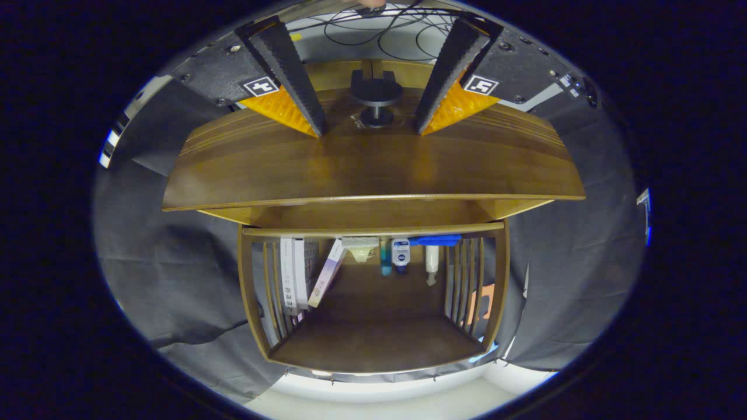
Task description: Pull open the drawer, take out the items inside it, and place them on the countertop above the cabinet.
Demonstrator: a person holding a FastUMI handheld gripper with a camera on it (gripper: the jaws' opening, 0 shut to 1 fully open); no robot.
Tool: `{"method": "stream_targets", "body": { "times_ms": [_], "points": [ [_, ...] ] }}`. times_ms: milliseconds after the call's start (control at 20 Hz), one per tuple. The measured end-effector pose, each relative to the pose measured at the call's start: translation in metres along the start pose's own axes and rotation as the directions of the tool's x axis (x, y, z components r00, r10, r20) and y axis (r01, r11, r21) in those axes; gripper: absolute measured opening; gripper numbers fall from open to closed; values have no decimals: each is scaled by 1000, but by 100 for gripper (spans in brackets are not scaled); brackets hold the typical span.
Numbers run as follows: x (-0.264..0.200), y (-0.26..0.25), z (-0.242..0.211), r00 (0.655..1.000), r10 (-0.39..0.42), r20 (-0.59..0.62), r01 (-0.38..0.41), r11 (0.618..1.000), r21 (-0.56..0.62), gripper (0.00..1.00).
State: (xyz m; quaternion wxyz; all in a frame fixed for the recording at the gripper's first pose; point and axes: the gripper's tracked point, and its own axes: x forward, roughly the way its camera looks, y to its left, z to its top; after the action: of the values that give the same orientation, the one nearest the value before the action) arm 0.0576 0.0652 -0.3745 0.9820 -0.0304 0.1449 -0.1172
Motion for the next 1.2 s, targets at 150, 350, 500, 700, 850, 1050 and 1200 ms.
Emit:
{"method": "stream_targets", "body": {
  "times_ms": [150, 350, 500, 700, 850, 1050, 1200],
  "points": [
    [5, 1, 2, 1000, 0, -10, 0, 1000, -6, 100],
    [16, 1, 6, 1000, -6, -29, 5, 999, -40, 100],
    [25, -1, 8, 999, -9, -46, 6, 997, -76, 100],
    [38, 1, 19, 998, -6, -65, 3, 999, -51, 100],
    [56, 2, 25, 996, 12, -90, -15, 999, -39, 100],
    [78, 4, 32, 991, 38, -126, -43, 998, -40, 100],
    [93, 4, 36, 989, 52, -136, -56, 998, -25, 100]
  ]
}}
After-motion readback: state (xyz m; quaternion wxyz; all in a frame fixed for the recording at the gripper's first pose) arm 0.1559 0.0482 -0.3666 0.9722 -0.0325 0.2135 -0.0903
